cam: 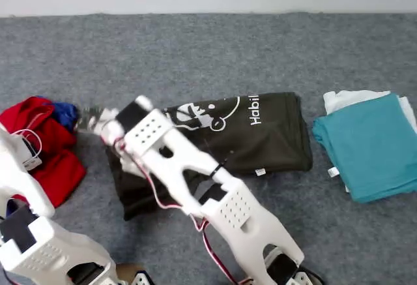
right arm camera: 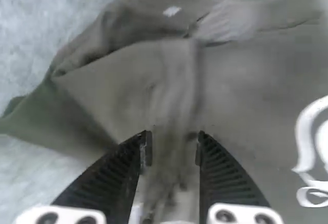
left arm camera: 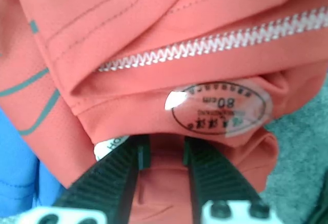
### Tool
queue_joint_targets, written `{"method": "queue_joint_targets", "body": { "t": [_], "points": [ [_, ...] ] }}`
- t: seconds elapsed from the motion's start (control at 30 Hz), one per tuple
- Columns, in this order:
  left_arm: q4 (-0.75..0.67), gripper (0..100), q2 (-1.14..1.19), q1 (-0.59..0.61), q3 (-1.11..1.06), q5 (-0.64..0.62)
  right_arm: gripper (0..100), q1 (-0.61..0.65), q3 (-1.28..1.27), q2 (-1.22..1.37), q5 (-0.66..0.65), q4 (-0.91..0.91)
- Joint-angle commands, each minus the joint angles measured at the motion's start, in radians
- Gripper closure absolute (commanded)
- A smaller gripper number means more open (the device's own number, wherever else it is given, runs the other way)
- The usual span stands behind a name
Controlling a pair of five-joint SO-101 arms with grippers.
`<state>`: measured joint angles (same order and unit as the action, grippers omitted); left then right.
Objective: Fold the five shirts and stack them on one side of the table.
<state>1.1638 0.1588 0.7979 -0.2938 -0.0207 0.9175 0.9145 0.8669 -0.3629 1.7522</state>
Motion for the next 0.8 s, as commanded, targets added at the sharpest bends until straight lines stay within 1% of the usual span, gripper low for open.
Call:
{"method": "queue_joint_targets", "body": {
  "t": [0.0, 0.17, 0.3, 0.43, 0.63, 0.77],
  "points": [
    [0.000, 88, -0.041, 0.000, 0.007, 0.002, 84.8, 0.048, -0.084, -0.125, 0.029, 0.045],
    [0.000, 88, -0.041, 0.000, 0.007, 0.002, 84.8, 0.096, -0.229, -0.205, 0.031, 0.045],
    [0.000, 88, -0.041, 0.000, 0.007, 0.002, 84.8, 0.099, -0.336, -0.237, 0.031, 0.044],
    [0.000, 88, -0.041, 0.000, 0.007, 0.002, 84.8, 0.088, -0.356, -0.260, 0.025, 0.042],
    [0.000, 88, -0.041, 0.000, 0.007, 0.002, 84.8, 0.015, -0.358, -0.259, 0.021, -0.021],
    [0.000, 88, -0.041, 0.000, 0.007, 0.002, 84.9, 0.016, -0.358, -0.211, 0.021, -0.022]
  ]
}}
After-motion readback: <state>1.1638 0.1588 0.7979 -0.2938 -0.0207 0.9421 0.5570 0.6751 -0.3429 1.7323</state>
